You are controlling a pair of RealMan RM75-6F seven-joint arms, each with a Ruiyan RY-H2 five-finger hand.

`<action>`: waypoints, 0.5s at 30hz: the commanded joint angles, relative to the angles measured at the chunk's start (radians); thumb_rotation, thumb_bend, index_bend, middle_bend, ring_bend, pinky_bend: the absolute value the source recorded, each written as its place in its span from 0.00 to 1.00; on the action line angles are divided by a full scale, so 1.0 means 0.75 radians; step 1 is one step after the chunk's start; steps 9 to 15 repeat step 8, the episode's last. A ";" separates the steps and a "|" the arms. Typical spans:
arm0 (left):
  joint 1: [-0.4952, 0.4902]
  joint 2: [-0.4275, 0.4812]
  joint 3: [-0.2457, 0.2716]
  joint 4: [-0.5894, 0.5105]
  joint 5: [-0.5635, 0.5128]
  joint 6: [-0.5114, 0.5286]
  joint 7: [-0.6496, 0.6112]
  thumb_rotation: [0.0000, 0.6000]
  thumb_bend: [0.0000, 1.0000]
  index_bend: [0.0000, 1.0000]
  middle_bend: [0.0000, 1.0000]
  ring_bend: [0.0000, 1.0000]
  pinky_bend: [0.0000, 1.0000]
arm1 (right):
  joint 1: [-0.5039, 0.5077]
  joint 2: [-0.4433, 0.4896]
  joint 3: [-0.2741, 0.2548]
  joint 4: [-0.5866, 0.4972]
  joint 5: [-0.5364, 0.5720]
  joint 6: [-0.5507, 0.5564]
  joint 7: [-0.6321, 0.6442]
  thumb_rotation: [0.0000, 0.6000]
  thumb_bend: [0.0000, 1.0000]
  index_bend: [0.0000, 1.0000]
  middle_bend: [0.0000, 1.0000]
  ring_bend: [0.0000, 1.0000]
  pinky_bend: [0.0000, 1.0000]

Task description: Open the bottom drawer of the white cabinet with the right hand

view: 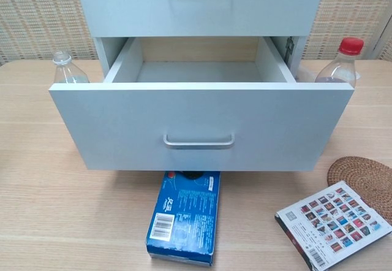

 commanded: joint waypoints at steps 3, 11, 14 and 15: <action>-0.006 -0.004 0.002 -0.012 0.009 -0.004 0.017 1.00 0.47 0.18 0.04 0.05 0.09 | -0.094 -0.028 0.041 0.149 0.072 -0.063 0.179 1.00 0.41 0.10 0.31 0.30 0.48; -0.009 -0.004 0.000 -0.020 0.008 -0.006 0.029 1.00 0.47 0.18 0.04 0.05 0.09 | -0.128 -0.062 0.076 0.220 0.068 -0.098 0.234 1.00 0.41 0.09 0.30 0.29 0.46; -0.009 -0.004 0.000 -0.020 0.008 -0.006 0.029 1.00 0.47 0.18 0.04 0.05 0.09 | -0.128 -0.062 0.076 0.220 0.068 -0.098 0.234 1.00 0.41 0.09 0.30 0.29 0.46; -0.009 -0.004 0.000 -0.020 0.008 -0.006 0.029 1.00 0.47 0.18 0.04 0.05 0.09 | -0.128 -0.062 0.076 0.220 0.068 -0.098 0.234 1.00 0.41 0.09 0.30 0.29 0.46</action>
